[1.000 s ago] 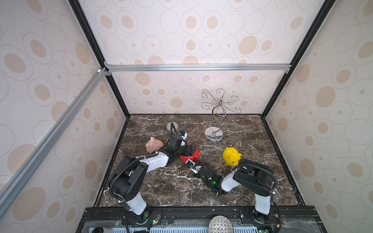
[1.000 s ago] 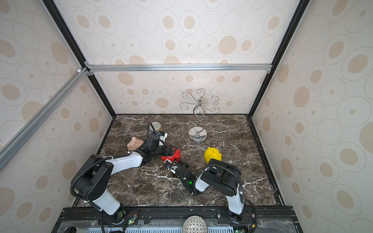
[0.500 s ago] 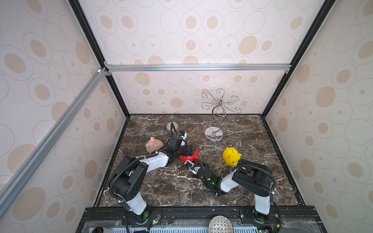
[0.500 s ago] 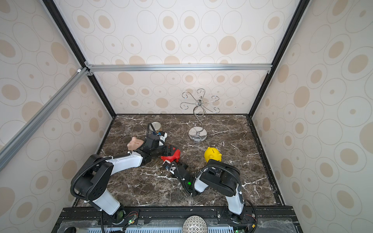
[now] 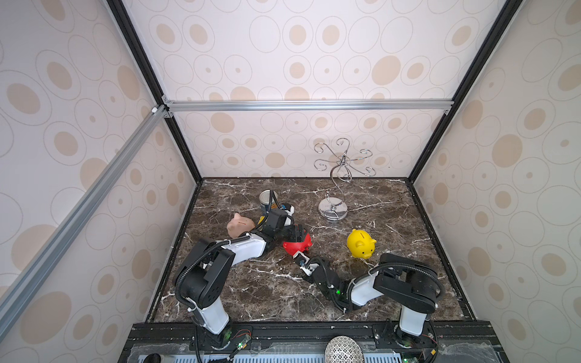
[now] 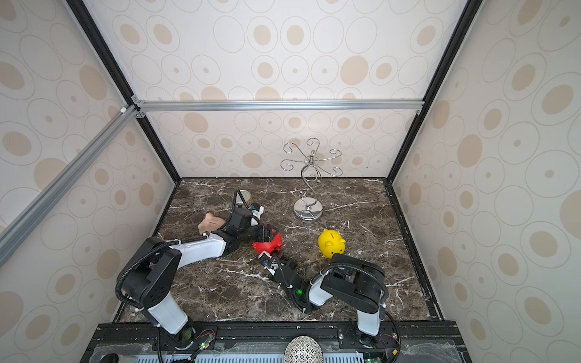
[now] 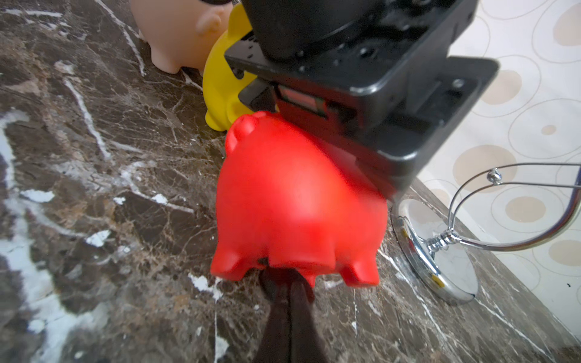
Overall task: Open piggy banks
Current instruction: Open the lid on the piggy bank, then adjust the piggy bank at the center of the board.
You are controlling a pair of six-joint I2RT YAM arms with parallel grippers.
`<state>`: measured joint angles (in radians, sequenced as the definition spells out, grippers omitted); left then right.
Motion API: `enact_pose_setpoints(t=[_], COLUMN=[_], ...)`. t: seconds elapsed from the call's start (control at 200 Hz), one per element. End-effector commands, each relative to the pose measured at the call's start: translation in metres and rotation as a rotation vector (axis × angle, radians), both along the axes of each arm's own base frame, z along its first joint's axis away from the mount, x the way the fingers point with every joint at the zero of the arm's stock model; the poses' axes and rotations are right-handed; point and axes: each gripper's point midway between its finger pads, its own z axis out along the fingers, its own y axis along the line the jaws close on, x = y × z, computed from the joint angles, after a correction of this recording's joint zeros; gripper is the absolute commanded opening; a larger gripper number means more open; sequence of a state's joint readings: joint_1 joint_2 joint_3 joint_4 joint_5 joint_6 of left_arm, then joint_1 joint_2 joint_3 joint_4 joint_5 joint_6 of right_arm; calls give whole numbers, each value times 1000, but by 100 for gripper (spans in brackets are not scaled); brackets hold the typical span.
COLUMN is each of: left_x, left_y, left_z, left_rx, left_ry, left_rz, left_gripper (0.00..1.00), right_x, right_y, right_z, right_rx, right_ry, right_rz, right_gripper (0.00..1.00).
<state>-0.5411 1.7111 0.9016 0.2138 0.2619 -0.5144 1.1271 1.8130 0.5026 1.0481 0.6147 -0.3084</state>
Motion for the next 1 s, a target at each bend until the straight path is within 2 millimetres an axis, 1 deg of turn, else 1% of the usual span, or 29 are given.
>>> enact_pose_setpoints(t=[0.0,0.075,0.19,0.265,0.36,0.405,0.445,0.48,0.55,0.62,0.665,0.86,0.94,0.995], left_x=[-29,-26,-23,-21,-21,-21,-22,-24,-27,-27,-27,-25,-24,-23], left_y=[24,24,21,21,18,17,15,14,10,10,11,18,22,28], left_z=[-62,-59,-55,-51,-42,-37,-33,-30,-22,-10,-2,30,44,52], left_rx=[173,168,155,148,122,106,90,76,38,15,9,-10,-16,-12], left_ry=[180,174,166,161,145,141,139,137,128,110,93,29,4,-12], left_rz=[-11,-10,-13,-11,-16,-17,-19,-21,-30,-29,-21,12,28,49], left_gripper=[85,85,85,85,86,87,88,89,91,94,99,100,100,100], right_x=[-5,-8,-11,-12,-14,-16,-18,-19,-23,-24,-24,-17,-16,-17], right_y=[-15,-26,-33,-36,-41,-41,-42,-42,-37,-36,-36,-35,-30,-25], right_z=[-2,-7,-9,-2,4,10,13,17,25,37,41,59,63,64], right_rx=[17,8,6,23,52,75,82,88,97,129,150,160,149,139], right_ry=[39,65,84,92,126,146,176,198,234,253,279,337,352,374], right_rz=[-54,-80,-91,-104,-124,-123,-126,-127,-103,-98,-92,-116,-105,-97], right_gripper=[0,0,0,0,0,6,18,25,34,43,48,56,59,60])
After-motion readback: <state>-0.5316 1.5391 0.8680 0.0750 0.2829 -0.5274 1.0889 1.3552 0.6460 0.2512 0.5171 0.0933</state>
